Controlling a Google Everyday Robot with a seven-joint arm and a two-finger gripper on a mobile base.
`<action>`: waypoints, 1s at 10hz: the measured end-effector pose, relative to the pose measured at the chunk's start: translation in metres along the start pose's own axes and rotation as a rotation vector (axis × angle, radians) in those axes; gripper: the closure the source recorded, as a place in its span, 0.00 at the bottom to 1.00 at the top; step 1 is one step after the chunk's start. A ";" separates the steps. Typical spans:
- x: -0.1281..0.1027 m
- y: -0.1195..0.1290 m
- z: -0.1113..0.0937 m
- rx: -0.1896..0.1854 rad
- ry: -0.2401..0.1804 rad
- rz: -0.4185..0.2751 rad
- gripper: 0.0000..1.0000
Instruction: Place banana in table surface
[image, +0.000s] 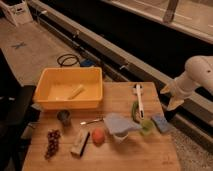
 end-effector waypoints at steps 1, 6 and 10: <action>-0.024 -0.014 -0.007 0.017 0.011 -0.048 0.38; -0.101 -0.047 -0.028 0.069 0.021 -0.181 0.38; -0.102 -0.048 -0.028 0.068 0.019 -0.184 0.38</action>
